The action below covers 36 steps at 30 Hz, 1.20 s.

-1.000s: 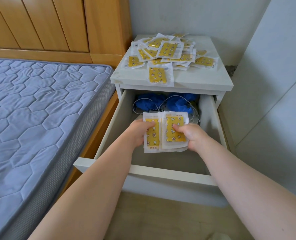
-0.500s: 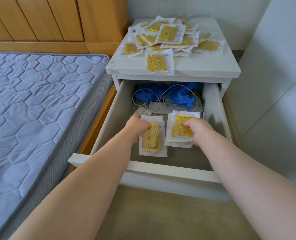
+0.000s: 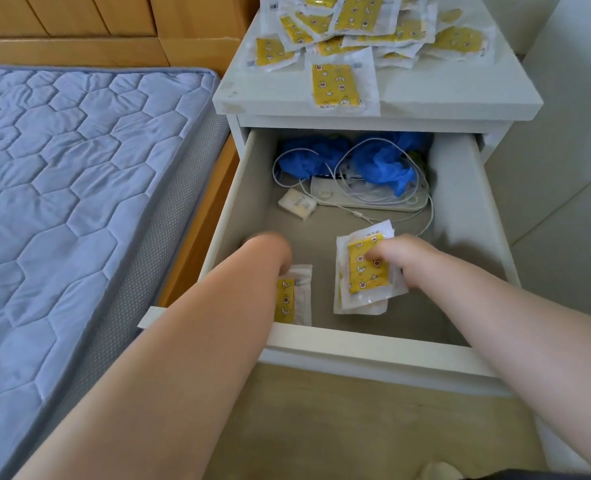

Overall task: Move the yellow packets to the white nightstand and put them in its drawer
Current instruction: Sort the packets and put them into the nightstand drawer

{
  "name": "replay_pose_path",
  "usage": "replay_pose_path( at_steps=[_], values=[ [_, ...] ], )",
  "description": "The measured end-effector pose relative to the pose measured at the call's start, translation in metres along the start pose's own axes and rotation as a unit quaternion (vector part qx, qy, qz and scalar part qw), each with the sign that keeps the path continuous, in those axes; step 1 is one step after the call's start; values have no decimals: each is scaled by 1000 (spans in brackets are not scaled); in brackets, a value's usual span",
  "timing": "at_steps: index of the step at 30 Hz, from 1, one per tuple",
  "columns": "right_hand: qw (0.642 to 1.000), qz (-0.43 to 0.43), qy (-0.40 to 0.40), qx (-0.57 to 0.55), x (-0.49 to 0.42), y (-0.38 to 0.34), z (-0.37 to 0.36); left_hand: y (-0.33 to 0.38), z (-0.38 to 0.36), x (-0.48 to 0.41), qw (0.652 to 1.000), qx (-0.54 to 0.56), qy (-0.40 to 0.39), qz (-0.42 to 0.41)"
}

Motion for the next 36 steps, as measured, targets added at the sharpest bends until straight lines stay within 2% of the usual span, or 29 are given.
replay_pose_path(
  at_steps=[4, 8, 10, 14, 15, 17, 18, 19, 21, 24, 27, 31, 36],
  values=[
    [996, -32, -39, 73, -10, 3, -18, 2, 4, -4, 998, -63, 3, 10],
    [985, -80, -85, 123, -10, 5, -27, 8, -4, -14, 993, -107, -39, -25],
    [962, -116, -99, 227, -15, 11, -27, 12, -3, -19, 992, -109, -31, -48],
    [868, -166, -137, 447, -11, 13, -32, 26, -1, -17, 990, -77, -25, -116],
    [835, -162, -134, 508, -5, 8, -35, 27, -2, -16, 989, -77, -34, -123],
    [780, -91, -79, 614, 2, -8, -38, 26, -4, -17, 988, -87, -47, -117],
    [769, -42, -48, 636, 0, -16, -38, 24, -4, -17, 988, -94, -49, -109],
    [781, 6, -21, 625, -2, -22, -38, 22, -4, -18, 989, -99, -50, -101],
    [796, 108, -23, 595, -5, -30, -44, 19, -4, -18, 989, -107, -50, -92],
    [733, 203, -85, 643, -3, -30, -70, 19, -3, -19, 988, -112, -52, -88],
    [693, 207, -115, 681, -6, -22, -84, 17, -5, -21, 988, -120, -68, -73],
    [691, 181, -68, 697, -6, -19, -77, 15, -7, -22, 986, -124, -95, -58],
    [672, 138, -67, 724, -3, -18, -76, 14, -8, -22, 986, -120, -97, -61]
  ],
)
Point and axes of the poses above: each hand's wrist, its own x-axis away from the middle knuckle, its own z-axis out of the back of the hand, y = z × x, the point moved 6 cm from there along -x, towards the middle knuckle, and after that the axes turned 12 degrees about -y, right-handed, at the moved point
